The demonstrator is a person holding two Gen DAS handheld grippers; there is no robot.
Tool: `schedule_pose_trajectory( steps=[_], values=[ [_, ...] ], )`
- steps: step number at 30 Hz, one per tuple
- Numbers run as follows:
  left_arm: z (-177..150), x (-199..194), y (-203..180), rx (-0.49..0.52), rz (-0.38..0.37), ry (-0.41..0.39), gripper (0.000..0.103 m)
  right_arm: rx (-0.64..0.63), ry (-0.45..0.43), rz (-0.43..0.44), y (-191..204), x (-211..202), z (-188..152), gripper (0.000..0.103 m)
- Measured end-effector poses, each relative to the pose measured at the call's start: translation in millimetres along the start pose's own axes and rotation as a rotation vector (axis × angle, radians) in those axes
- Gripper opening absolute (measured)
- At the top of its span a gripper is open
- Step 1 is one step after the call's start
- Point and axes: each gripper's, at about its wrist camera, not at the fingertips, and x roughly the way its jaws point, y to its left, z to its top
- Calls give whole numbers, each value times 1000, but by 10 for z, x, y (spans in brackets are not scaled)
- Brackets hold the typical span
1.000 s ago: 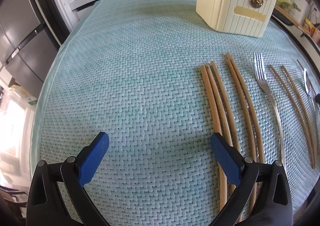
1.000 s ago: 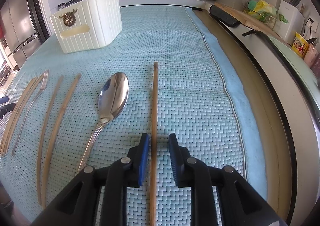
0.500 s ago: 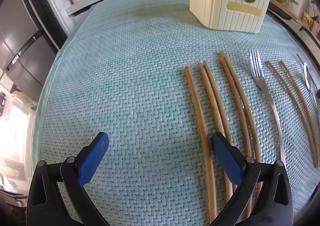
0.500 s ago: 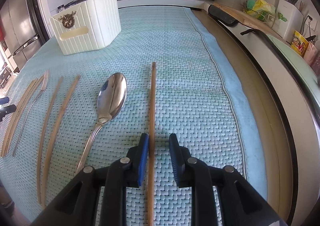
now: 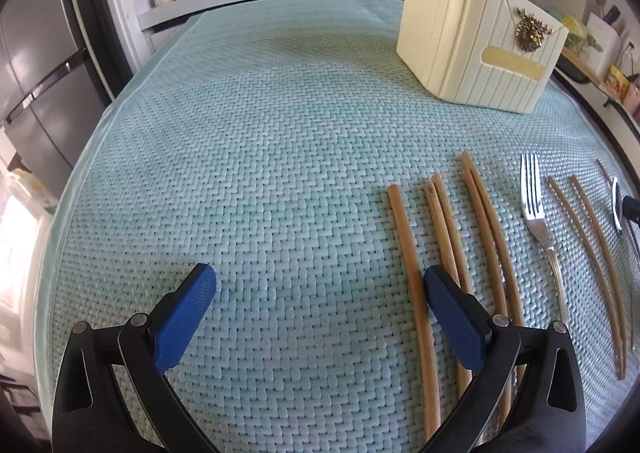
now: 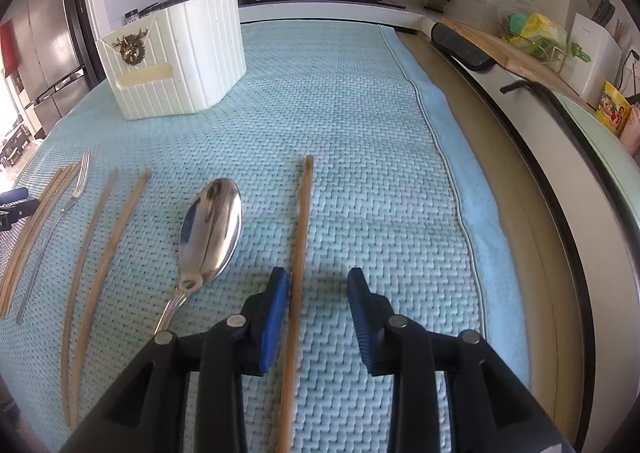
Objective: Organize utensils
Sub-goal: 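Close the left tool on a wooden chopstick while the right tool holds its chopstick, then lift both chopsticks, carry them over the cream holder and open both tools inside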
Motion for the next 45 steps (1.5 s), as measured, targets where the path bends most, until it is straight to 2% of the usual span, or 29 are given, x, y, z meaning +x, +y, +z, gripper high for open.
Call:
schedule_pose_trajectory(
  steps=[7,10,11,13,14,15,16,17,18,22,25,28,37,45],
  values=[
    [150,113,51,-4,12,-2,103,7,-19,40,-43,281,314,32],
    [158,125,58,-3,11,-4,102,-64,-10,16,56,316,367,31],
    [152,117,58,-1,9,-9,99,-70,-5,20,74,321,377,27],
    [130,51,5,27,-12,-43,75,-71,2,24,99,323,388,16],
    [129,29,-28,47,-33,-53,58,-71,0,14,111,324,389,8],
    [131,20,-59,64,-48,-57,44,-64,-4,13,113,327,388,7],
    [138,17,-84,75,-59,-59,35,-52,-8,16,103,330,390,6],
    [146,19,-98,80,-75,-59,13,-39,-11,22,92,334,394,6],
    [157,24,-101,78,-80,-59,8,-28,-13,28,70,329,397,6],
    [201,42,-6,22,-126,-65,4,35,-23,74,-18,313,450,6],
    [118,-158,-16,-18,-128,-101,4,79,-63,122,-60,162,494,6],
    [178,-442,20,-46,-162,-164,4,95,-124,165,-49,-108,557,6],
    [394,-1453,-76,-23,-253,-371,4,83,-327,267,87,-1099,765,6],
    [465,-1869,-179,-19,-347,-456,4,33,-480,280,322,-1737,780,6]
  ],
)
